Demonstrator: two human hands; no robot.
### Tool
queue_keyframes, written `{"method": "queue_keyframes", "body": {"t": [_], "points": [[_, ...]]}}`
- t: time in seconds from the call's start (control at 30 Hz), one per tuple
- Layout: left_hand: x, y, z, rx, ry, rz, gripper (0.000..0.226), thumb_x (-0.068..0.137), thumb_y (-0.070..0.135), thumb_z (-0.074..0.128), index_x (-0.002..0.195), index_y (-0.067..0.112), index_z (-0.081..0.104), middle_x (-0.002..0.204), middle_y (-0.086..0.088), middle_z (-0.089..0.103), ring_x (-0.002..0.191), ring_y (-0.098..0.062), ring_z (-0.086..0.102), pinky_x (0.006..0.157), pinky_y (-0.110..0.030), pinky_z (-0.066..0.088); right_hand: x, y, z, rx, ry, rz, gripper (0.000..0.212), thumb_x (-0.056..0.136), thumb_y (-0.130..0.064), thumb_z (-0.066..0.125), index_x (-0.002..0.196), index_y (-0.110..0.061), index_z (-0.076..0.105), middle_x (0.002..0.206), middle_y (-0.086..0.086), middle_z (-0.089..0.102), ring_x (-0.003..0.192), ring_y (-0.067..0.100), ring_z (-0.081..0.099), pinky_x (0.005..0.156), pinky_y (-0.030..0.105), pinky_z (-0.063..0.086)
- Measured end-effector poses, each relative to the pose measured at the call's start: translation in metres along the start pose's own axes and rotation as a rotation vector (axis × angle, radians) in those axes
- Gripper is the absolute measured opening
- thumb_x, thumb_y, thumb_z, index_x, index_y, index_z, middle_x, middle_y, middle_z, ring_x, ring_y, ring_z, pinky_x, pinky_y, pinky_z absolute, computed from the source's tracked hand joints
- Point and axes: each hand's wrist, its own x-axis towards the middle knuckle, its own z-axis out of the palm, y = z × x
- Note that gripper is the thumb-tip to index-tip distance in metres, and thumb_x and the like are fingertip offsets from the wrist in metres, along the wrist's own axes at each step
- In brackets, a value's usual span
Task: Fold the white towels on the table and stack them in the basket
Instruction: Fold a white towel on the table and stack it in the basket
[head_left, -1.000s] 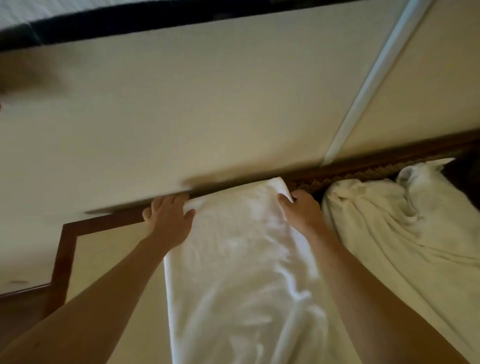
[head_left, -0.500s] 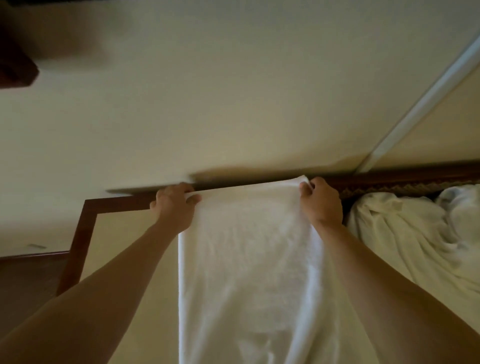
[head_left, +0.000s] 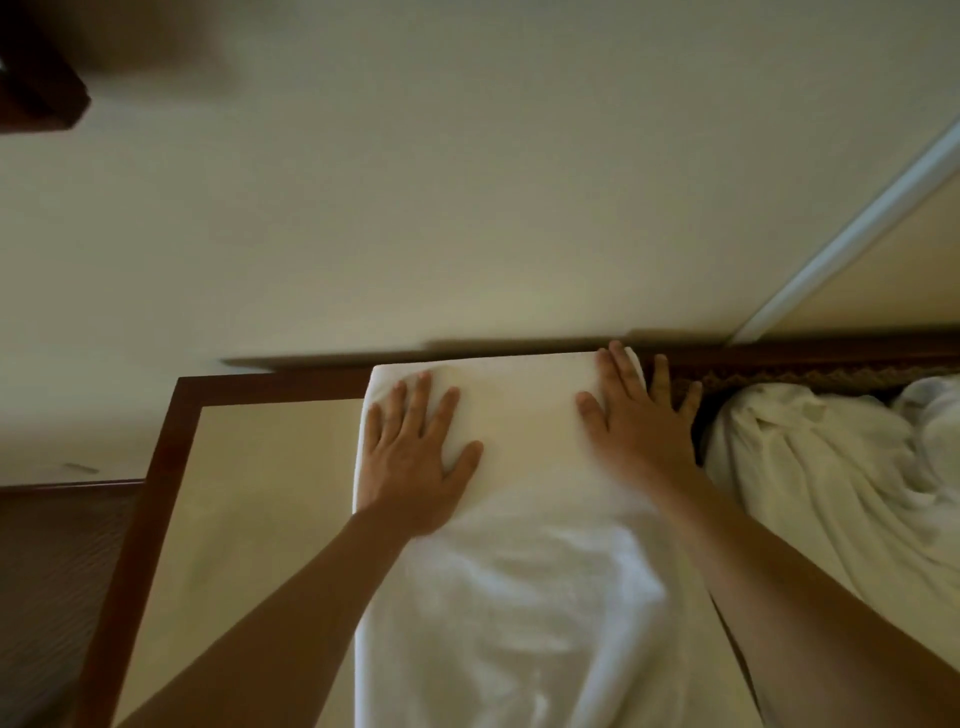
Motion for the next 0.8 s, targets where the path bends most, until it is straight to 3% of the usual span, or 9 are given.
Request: {"method": "queue_keyframes", "body": {"t": [0.23, 0.37, 0.47, 0.57, 0.63, 0.67, 0.73, 0.8], "points": [[0.018, -0.02, -0.013, 0.05, -0.084, 0.043, 0.082, 0.09, 0.079, 0.005, 0.162, 0.041, 0.001, 0.171, 0.005, -0.013, 0.158, -0.023, -0.01, 0.127, -0.048, -0.003, -0.001, -0.003, -0.008, 0.097, -0.103, 0.094, 0.063, 0.104, -0.06, 0.004, 0.161, -0.039, -0.013, 0.169, -0.013, -0.02, 0.157, 0.029, -0.014, 0.118, 0.071, -0.007], [0.029, -0.01, -0.021, 0.025, -0.065, 0.004, 0.086, 0.086, 0.08, 0.008, 0.162, 0.041, 0.012, 0.172, 0.003, -0.001, 0.158, -0.026, 0.0, 0.126, -0.051, 0.001, 0.015, -0.001, -0.015, 0.098, -0.105, 0.067, 0.061, 0.104, -0.059, 0.005, 0.161, -0.041, -0.009, 0.169, -0.016, -0.015, 0.157, 0.031, -0.012, 0.118, 0.072, -0.006], [0.032, -0.013, -0.019, 0.038, -0.084, 0.003, 0.082, 0.088, 0.081, 0.005, 0.161, 0.044, 0.004, 0.172, 0.007, -0.01, 0.158, -0.022, -0.008, 0.125, -0.054, -0.005, 0.02, 0.001, -0.019, 0.053, -0.107, 0.069, 0.061, 0.104, -0.058, 0.004, 0.161, -0.039, -0.007, 0.17, -0.015, -0.011, 0.157, 0.034, -0.011, 0.117, 0.074, -0.007], [0.023, -0.019, -0.017, 0.006, -0.061, -0.166, 0.077, 0.096, 0.075, 0.014, 0.163, 0.038, 0.005, 0.171, 0.004, -0.011, 0.158, -0.027, -0.009, 0.123, -0.06, -0.005, 0.011, -0.008, -0.021, -0.01, -0.02, 0.151, 0.065, 0.105, -0.054, 0.007, 0.164, -0.027, -0.003, 0.171, -0.009, -0.009, 0.156, 0.038, -0.013, 0.115, 0.075, -0.009], [0.014, -0.016, -0.016, -0.025, -0.038, -0.324, 0.075, 0.1, 0.068, 0.016, 0.164, 0.03, 0.007, 0.172, -0.001, -0.011, 0.157, -0.036, -0.007, 0.123, -0.063, -0.003, -0.005, -0.024, -0.016, -0.021, 0.035, 0.059, 0.065, 0.106, -0.052, 0.01, 0.164, -0.026, -0.003, 0.171, -0.007, -0.011, 0.156, 0.036, -0.016, 0.116, 0.074, -0.01], [0.009, -0.01, -0.016, -0.023, -0.003, -0.316, 0.073, 0.101, 0.064, 0.015, 0.164, 0.027, 0.009, 0.172, -0.005, -0.009, 0.156, -0.039, -0.006, 0.123, -0.063, -0.002, -0.013, -0.033, -0.012, -0.026, 0.033, -0.041, 0.064, 0.106, -0.053, 0.011, 0.163, -0.027, -0.003, 0.171, -0.006, -0.012, 0.156, 0.033, -0.017, 0.116, 0.072, -0.011], [-0.001, 0.007, -0.012, -0.026, 0.038, -0.101, 0.072, 0.1, 0.061, 0.013, 0.164, 0.028, 0.011, 0.172, -0.006, -0.007, 0.157, -0.036, -0.006, 0.124, -0.06, -0.004, -0.026, -0.047, -0.002, -0.03, -0.02, -0.186, 0.066, 0.105, -0.057, 0.01, 0.163, -0.031, -0.005, 0.17, -0.008, -0.016, 0.156, 0.027, -0.019, 0.118, 0.069, -0.012], [-0.009, 0.016, -0.006, -0.031, -0.026, 0.077, 0.073, 0.097, 0.065, 0.007, 0.164, 0.036, 0.007, 0.172, 0.002, -0.012, 0.158, -0.027, -0.012, 0.125, -0.054, -0.008, -0.029, -0.045, 0.004, -0.025, -0.053, -0.187, 0.067, 0.103, -0.061, 0.009, 0.163, -0.034, -0.006, 0.17, -0.011, -0.016, 0.156, 0.024, -0.018, 0.12, 0.067, -0.01]]}}
